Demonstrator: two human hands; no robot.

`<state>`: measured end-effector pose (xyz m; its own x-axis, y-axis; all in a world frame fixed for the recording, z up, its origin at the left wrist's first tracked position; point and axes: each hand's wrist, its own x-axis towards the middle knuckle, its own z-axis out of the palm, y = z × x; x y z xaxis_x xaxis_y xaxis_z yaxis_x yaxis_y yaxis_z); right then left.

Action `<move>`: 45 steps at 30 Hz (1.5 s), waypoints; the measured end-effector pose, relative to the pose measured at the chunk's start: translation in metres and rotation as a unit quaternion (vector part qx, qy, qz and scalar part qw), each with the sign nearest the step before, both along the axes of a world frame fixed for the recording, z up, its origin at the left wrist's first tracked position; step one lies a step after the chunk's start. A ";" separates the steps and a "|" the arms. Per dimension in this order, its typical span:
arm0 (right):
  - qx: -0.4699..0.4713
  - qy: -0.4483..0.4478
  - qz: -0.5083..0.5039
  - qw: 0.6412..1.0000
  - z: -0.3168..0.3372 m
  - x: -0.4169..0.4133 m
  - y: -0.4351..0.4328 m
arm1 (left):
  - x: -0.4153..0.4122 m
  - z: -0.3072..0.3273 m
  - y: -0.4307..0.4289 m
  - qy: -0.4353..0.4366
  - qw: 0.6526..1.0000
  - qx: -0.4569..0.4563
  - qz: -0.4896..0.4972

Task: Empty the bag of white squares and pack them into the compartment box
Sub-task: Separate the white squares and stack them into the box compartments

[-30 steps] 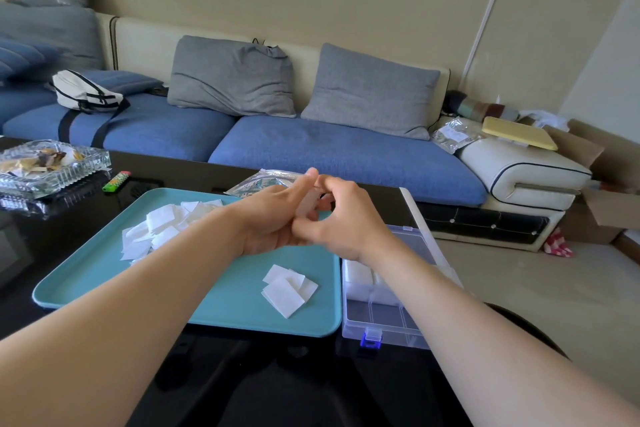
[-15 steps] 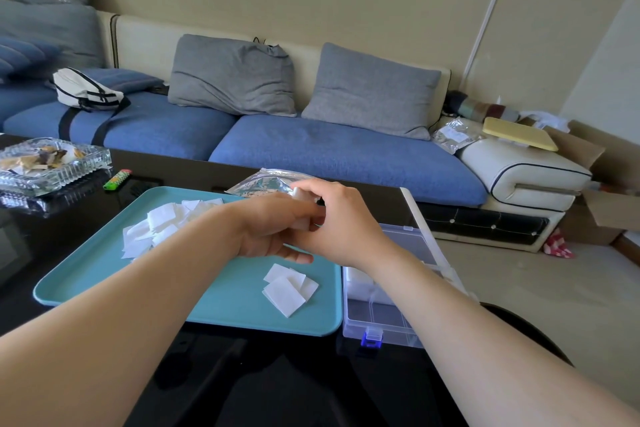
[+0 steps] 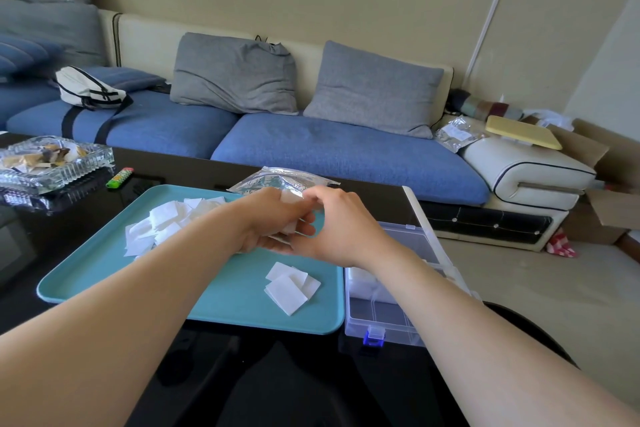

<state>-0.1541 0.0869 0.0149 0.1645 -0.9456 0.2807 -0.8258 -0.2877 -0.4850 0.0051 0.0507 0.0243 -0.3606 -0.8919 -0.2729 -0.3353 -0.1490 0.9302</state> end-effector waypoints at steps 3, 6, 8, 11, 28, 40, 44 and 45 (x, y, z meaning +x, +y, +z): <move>0.102 0.075 -0.062 0.990 -0.007 0.000 -0.003 | 0.009 -0.009 -0.008 -0.065 0.995 -0.054 0.044; 0.132 0.172 -0.054 0.975 -0.019 0.005 -0.004 | 0.016 -0.015 -0.013 -0.089 0.992 -0.073 0.045; 0.170 0.181 -0.026 0.968 -0.024 0.012 -0.004 | 0.016 -0.014 -0.014 -0.123 0.987 -0.093 0.039; 0.205 0.207 0.014 0.956 -0.025 0.022 0.001 | 0.014 -0.012 -0.014 -0.154 0.981 -0.108 0.036; 0.243 0.131 0.088 0.957 -0.008 0.022 0.006 | 0.018 -0.012 -0.015 -0.151 0.986 -0.058 0.032; 0.151 -0.338 -0.068 0.926 0.003 -0.005 -0.004 | -0.005 0.007 0.002 0.193 0.975 0.068 0.085; 0.135 -0.431 -0.110 0.885 0.008 -0.001 -0.002 | -0.014 0.013 0.007 0.283 0.949 0.092 0.106; 0.138 -0.445 -0.117 0.877 0.009 0.000 -0.002 | -0.015 0.013 0.007 0.297 0.945 0.092 0.107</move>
<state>-0.1537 0.0845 0.0236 -0.2118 -0.9763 -0.0451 -0.1046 0.0686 -0.9921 -0.0103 0.0573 0.0377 -0.3161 -0.9188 -0.2365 0.2928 -0.3316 0.8969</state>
